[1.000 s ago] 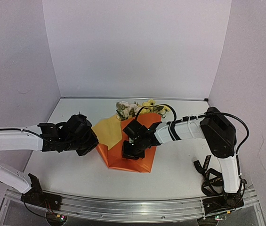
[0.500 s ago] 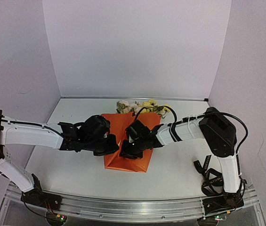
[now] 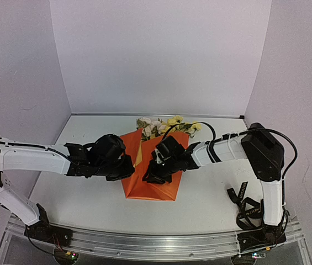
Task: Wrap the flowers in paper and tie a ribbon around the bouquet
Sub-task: Fold the 2/3-folded wrapping paper at the center of the board.
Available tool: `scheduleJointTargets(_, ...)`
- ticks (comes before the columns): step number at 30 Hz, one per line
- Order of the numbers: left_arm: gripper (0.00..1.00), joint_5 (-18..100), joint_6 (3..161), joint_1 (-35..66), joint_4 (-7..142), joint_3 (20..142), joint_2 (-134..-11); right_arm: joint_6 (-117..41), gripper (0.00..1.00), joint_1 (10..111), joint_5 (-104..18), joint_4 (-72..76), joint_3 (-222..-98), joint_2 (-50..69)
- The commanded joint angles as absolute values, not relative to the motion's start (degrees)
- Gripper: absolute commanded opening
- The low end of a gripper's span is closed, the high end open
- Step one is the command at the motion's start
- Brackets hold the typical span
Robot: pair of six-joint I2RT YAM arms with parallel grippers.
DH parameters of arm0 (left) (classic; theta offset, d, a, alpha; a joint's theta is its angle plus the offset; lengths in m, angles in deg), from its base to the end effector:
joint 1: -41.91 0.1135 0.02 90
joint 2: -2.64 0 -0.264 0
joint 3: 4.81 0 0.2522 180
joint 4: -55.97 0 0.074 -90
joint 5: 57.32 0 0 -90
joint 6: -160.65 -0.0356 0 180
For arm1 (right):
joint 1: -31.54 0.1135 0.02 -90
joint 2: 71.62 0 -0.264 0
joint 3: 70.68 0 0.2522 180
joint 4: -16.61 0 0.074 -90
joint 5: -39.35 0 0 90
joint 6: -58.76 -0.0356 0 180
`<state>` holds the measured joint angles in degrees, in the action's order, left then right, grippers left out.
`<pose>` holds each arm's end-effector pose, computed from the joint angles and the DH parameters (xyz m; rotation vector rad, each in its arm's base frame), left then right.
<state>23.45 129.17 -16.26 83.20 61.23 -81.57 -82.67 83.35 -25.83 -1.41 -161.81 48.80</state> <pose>0.1681 -0.2600 0.2198 -0.0902 2.4953 -0.7655 0.2638 0.3596 0.1396 -0.2453 2.7464 1.2169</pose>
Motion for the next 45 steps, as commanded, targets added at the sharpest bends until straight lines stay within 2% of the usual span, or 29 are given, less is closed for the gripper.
scheduleJointTargets(1, 0.00, 19.70, 133.27, -15.81, 84.47, 59.31, -76.97, -80.04, 0.22, 84.74, -24.18, -2.00, -162.56, 48.17)
scheduleJointTargets(7, 0.00, 19.74, 135.22, -15.84, 86.95, 56.73, -75.84, -78.19, 0.22, 85.28, -24.84, -3.80, -163.74, 50.99)
scheduleJointTargets(9, 0.18, 18.93, 133.90, -15.96, 87.55, 55.41, -76.22, -78.32, 0.21, 85.30, -24.83, -3.83, -164.03, 51.95)
scheduleJointTargets(11, 0.44, 16.85, 132.86, -16.75, 87.73, 53.64, -76.39, -78.35, 0.21, 85.28, -25.05, -3.83, -163.85, 52.32)
scheduleJointTargets(12, 0.61, 16.66, 132.58, -16.98, 86.78, 52.45, -76.24, -78.35, 0.21, 85.34, -25.10, -3.81, -163.68, 52.32)
scheduleJointTargets(13, 0.72, 16.37, 132.47, -17.17, 85.79, 51.38, -75.93, -78.35, 0.21, 85.39, -25.24, -3.83, -163.70, 52.34)
scheduleJointTargets(18, 0.90, 15.03, 132.18, -18.05, 83.58, 49.91, -75.69, -78.10, 0.21, 85.58, -25.91, -4.04, -163.70, 52.21)
scheduleJointTargets(25, 0.99, 11.65, 129.99, -21.02, 79.61, 48.51, -72.53, -78.00, 0.21, 85.80, -26.13, -4.62, -164.16, 53.16)
scheduleJointTargets(33, 1.00, 15.12, 122.79, -21.36, 74.15, 48.92, -73.85, -78.44, 0.20, 85.80, -26.38, -4.80, -164.49, 54.24)
scheduleJointTargets(39, 0.99, 9.55, 125.07, -21.33, 85.12, 54.16, -79.86, -78.59, 0.20, 85.87, -26.41, -5.05, -164.74, 54.68)
scheduleJointTargets(41, 0.97, 7.89, 128.14, -21.37, 87.08, 53.89, -80.40, -78.57, 0.20, 85.91, -26.40, -5.09, -164.69, 54.69)
scheduleJointTargets(44, 0.84, 7.33, 130.89, -21.37, 86.36, 51.72, -79.56, -78.45, 0.20, 86.07, -26.47, -5.21, -164.69, 54.79)
scheduleJointTargets(45, 0.77, 7.14, 131.83, -21.38, 86.27, 51.08, -79.28, -78.39, 0.20, 86.11, -26.48, -5.32, -164.75, 54.84)
